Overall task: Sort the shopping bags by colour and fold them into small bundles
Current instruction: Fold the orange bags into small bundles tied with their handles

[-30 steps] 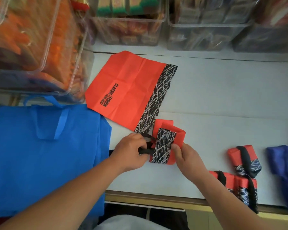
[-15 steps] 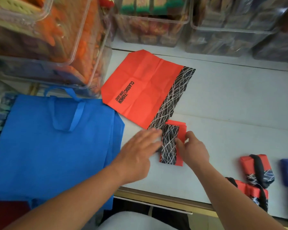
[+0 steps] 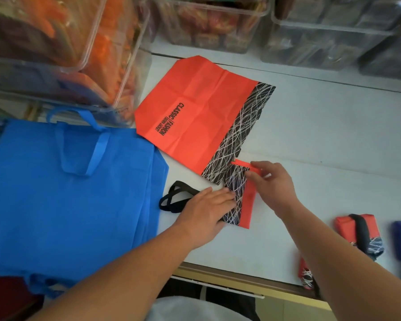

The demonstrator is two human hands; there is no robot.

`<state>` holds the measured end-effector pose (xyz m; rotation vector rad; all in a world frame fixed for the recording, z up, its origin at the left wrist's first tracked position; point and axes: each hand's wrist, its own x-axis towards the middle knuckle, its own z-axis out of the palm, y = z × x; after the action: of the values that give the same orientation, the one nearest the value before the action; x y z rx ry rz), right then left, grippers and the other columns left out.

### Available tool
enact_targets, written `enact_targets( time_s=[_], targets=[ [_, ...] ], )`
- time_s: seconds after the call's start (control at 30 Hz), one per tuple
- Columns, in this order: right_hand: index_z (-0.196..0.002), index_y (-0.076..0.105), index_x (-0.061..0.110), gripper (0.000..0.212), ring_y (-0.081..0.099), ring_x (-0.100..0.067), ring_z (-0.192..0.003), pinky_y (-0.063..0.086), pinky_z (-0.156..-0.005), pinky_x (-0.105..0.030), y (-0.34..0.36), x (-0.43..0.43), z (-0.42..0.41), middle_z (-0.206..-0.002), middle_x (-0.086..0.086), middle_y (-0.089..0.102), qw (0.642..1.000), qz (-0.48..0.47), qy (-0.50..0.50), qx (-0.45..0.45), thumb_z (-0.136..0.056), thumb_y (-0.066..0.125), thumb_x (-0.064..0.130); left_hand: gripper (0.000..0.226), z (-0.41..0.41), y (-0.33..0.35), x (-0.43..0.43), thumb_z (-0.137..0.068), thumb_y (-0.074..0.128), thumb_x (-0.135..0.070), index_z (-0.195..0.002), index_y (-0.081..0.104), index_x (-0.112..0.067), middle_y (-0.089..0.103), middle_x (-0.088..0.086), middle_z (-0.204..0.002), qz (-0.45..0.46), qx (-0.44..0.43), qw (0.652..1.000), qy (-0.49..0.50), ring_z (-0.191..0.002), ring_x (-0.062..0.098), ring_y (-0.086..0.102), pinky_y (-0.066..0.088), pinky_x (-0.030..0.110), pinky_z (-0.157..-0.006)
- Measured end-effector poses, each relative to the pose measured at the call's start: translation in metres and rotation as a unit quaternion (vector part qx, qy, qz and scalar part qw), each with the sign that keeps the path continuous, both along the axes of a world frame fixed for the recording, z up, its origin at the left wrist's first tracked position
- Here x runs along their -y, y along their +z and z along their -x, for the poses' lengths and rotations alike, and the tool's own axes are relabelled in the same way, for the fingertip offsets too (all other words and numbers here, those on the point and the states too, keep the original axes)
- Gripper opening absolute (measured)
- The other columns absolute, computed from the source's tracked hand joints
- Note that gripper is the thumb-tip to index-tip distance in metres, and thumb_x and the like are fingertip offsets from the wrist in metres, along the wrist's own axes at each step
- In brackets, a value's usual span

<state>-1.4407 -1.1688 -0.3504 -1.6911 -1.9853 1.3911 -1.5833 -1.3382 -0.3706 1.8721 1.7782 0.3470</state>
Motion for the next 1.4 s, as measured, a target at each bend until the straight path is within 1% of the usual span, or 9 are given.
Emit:
enact_targets(
  time_s=[0.17, 0.3, 0.43, 0.63, 0.8, 0.9, 1.07, 1.3, 1.4],
  targets=[
    [-0.095, 0.075, 0.029, 0.012, 0.064, -0.018, -0.091, 0.052, -0.091, -0.036, 0.003, 0.007, -0.002, -0.098, -0.003, 0.065, 1.000, -0.014, 0.008, 0.008, -0.087, 0.079, 0.021, 0.046, -0.008, 0.008, 0.004, -0.098, 0.049, -0.035, -0.138, 0.057, -0.014, 0.061, 0.006, -0.142, -0.030, -0.003, 0.999, -0.040, -0.132, 0.025, 0.056, 0.047, 0.041, -0.110],
    [-0.086, 0.076, 0.035, 0.014, 0.070, -0.017, -0.094, 0.056, -0.091, -0.040, 0.003, 0.022, -0.009, -0.097, 0.001, 0.073, 0.996, 0.091, 0.002, -0.019, -0.086, 0.080, 0.021, 0.030, -0.012, 0.026, -0.006, -0.104, 0.053, -0.040, -0.127, 0.055, -0.021, 0.070, 0.005, -0.111, 0.044, 0.042, 0.993, 0.105, -0.097, 0.033, 0.064, 0.047, 0.036, -0.076],
    [-0.106, 0.078, 0.028, 0.028, 0.067, -0.002, -0.099, 0.046, -0.087, -0.020, 0.021, 0.028, -0.026, -0.106, 0.017, 0.071, 0.969, 0.221, -0.003, -0.107, -0.100, 0.058, 0.048, 0.028, -0.011, 0.027, -0.014, -0.098, 0.067, -0.034, -0.118, 0.066, -0.015, 0.064, 0.003, -0.106, 0.036, 0.169, 0.958, 0.230, -0.091, 0.026, 0.062, 0.047, 0.034, -0.076],
    [-0.104, 0.070, 0.031, 0.019, 0.068, -0.021, -0.095, 0.058, -0.083, -0.037, -0.006, 0.050, -0.039, -0.105, -0.002, 0.066, 0.994, 0.096, 0.026, -0.038, -0.088, 0.079, 0.027, 0.043, -0.015, 0.025, -0.028, -0.081, 0.077, -0.055, -0.098, 0.052, -0.025, 0.061, -0.009, -0.080, 0.100, 0.107, 0.937, 0.318, -0.077, 0.017, 0.061, 0.050, 0.035, -0.067],
    [-0.106, 0.071, 0.021, 0.019, 0.061, -0.029, -0.097, 0.050, -0.080, -0.036, -0.009, 0.049, -0.029, -0.106, -0.003, 0.057, 0.989, -0.116, 0.074, 0.060, -0.088, 0.075, 0.022, 0.067, -0.013, 0.023, 0.007, -0.085, 0.072, -0.055, -0.140, 0.046, -0.027, 0.062, -0.005, -0.117, 0.074, 0.032, 0.983, 0.168, -0.106, 0.020, 0.056, 0.050, 0.042, -0.085],
    [-0.114, 0.070, 0.012, 0.027, 0.057, -0.040, -0.117, 0.051, -0.089, -0.049, -0.011, 0.066, -0.018, -0.125, -0.012, 0.062, 0.923, -0.320, 0.199, 0.078, -0.087, 0.064, 0.011, 0.066, -0.012, 0.014, 0.022, -0.089, 0.071, -0.043, -0.148, 0.046, -0.026, 0.065, -0.002, -0.109, 0.033, 0.014, 0.983, 0.178, -0.100, 0.024, 0.057, 0.051, 0.042, -0.080],
    [-0.154, 0.041, 0.025, 0.053, 0.010, -0.036, -0.154, 0.020, -0.117, -0.060, -0.029, 0.093, -0.021, -0.163, 0.004, 0.035, 0.936, -0.211, 0.246, 0.140, -0.105, 0.028, 0.042, 0.068, -0.017, 0.011, 0.014, -0.079, 0.073, -0.049, -0.139, 0.051, -0.026, 0.058, -0.005, -0.111, 0.023, -0.058, 0.992, 0.114, -0.100, 0.022, 0.055, 0.049, 0.040, -0.082],
    [-0.160, 0.017, 0.042, 0.067, -0.018, -0.017, -0.154, -0.004, -0.122, -0.048, -0.030, 0.084, -0.022, -0.170, 0.014, 0.007, 0.936, -0.142, 0.271, 0.172, -0.097, 0.002, 0.059, 0.006, -0.012, 0.005, 0.028, -0.083, 0.069, -0.016, -0.088, 0.069, -0.019, 0.057, -0.003, -0.077, -0.084, -0.107, 0.990, 0.035, -0.070, 0.021, 0.056, 0.044, 0.033, -0.060],
    [-0.160, 0.013, 0.045, 0.069, -0.022, -0.015, -0.152, -0.008, -0.121, -0.046, -0.027, 0.083, -0.021, -0.170, 0.015, 0.003, 0.938, -0.121, 0.271, 0.181, -0.094, -0.002, 0.062, 0.022, -0.002, 0.013, 0.035, -0.091, 0.050, -0.019, -0.093, 0.072, -0.020, 0.059, -0.005, -0.080, -0.112, -0.090, 0.990, -0.015, -0.074, 0.020, 0.055, 0.045, 0.032, -0.065]
  ],
)
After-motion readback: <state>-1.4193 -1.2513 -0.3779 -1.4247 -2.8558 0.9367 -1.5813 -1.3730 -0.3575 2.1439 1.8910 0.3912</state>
